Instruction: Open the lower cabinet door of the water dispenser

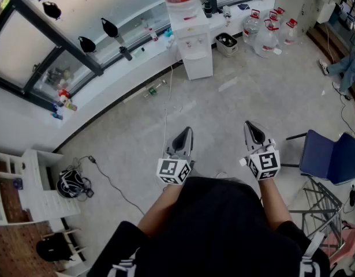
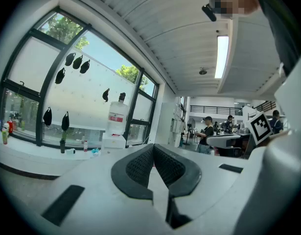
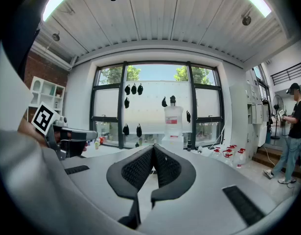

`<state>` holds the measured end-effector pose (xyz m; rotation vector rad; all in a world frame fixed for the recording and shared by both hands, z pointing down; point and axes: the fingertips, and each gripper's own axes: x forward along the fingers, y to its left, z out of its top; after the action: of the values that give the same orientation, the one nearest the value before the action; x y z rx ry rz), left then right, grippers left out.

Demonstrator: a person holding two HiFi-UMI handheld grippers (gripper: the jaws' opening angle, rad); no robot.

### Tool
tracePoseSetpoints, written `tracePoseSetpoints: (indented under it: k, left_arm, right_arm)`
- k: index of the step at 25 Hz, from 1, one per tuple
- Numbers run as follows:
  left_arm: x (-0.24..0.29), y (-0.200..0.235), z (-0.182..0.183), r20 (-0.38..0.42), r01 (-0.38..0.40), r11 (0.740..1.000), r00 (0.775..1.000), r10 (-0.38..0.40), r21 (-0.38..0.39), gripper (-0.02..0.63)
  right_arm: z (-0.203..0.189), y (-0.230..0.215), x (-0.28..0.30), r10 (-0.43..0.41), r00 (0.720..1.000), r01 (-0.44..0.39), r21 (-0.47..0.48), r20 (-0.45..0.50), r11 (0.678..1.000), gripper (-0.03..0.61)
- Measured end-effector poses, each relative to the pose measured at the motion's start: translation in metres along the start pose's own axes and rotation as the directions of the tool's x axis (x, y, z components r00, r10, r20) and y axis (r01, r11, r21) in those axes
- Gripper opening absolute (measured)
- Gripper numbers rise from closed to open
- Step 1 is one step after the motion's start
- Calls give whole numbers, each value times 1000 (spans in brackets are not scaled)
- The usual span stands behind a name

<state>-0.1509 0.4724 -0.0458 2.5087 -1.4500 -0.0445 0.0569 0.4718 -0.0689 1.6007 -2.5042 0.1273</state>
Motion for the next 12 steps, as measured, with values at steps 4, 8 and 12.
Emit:
tracePoseSetpoints:
  k: [4, 8, 12]
  left_arm:
    - [2, -3, 0, 18, -28, 1000, 999, 28, 10, 5]
    - [3, 4, 11, 53, -50, 998, 997, 48, 32, 5]
    - [1, 12, 23, 72, -48, 997, 996, 44, 57, 6]
  right_arm:
    - [1, -8, -3, -12, 1000, 12, 6, 20, 1000, -2]
    - [0, -20, -6, -19, 999, 17, 68, 31, 998, -2]
    - [-3, -24, -10, -23, 999, 21, 78, 29, 997, 0]
